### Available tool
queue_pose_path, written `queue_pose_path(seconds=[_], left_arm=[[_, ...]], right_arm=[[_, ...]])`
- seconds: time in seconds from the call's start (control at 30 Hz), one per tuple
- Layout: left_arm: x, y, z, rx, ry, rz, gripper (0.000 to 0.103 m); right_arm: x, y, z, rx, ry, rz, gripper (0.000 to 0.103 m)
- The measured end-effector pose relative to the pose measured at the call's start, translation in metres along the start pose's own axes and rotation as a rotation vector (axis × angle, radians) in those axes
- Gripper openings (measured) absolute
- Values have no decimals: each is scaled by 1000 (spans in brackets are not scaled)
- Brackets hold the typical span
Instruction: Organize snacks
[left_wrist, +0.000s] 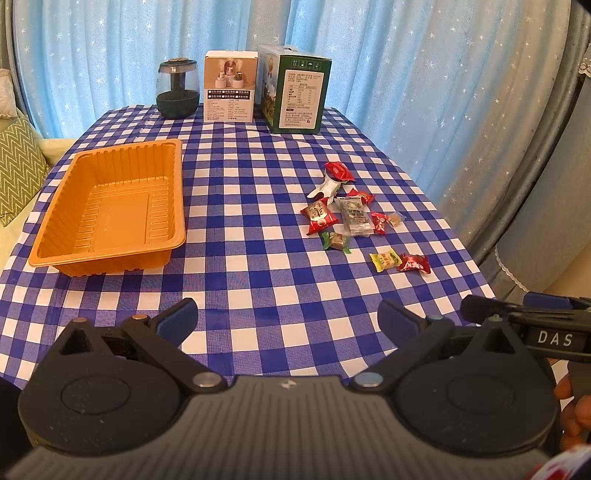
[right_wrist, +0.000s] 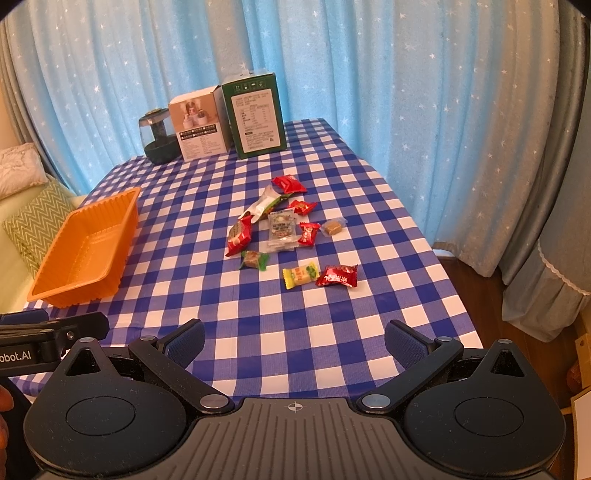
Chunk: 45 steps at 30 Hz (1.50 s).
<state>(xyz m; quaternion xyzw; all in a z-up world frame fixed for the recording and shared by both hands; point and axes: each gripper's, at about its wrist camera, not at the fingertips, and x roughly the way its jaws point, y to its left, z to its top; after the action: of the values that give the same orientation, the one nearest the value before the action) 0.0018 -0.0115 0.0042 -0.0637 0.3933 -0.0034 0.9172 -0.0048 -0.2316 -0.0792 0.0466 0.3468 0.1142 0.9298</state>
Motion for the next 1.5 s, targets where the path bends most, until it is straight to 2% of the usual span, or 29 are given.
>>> queue_pose_path(seconds=[0.2,0.4,0.53,0.7,0.77,0.83,1.03,1.23,1.37,1.5], left_arm=[[5,2,7,-6,0,-8,103],[27,1,14,24,9,-47,103],[51,-4,23,65,12,-121,102],[90,-16,34,128,26,-221,95],[108,-23,35,153,38,-247,91],[128,-30,36,191,59,-255,88],[169,-46,34,290,78,-287,77],[190,-66,36,412,70,-321,61],[202,-77,39,511,60,-351,55],[212,-86,40,587,61,-377,53]], right_arm=[[2,-13,4,20,-33,-12,103],[12,-34,16,-11,-78,-11,103],[29,-52,23,-69,-85,11,102],[60,-78,29,-155,-66,47,102],[74,-88,31,-196,-56,89,95],[91,-95,33,-246,-29,120,83],[137,-99,29,-404,13,203,65],[174,-92,20,-579,67,253,55],[191,-93,21,-611,78,270,52],[199,-96,25,-601,77,308,44]])
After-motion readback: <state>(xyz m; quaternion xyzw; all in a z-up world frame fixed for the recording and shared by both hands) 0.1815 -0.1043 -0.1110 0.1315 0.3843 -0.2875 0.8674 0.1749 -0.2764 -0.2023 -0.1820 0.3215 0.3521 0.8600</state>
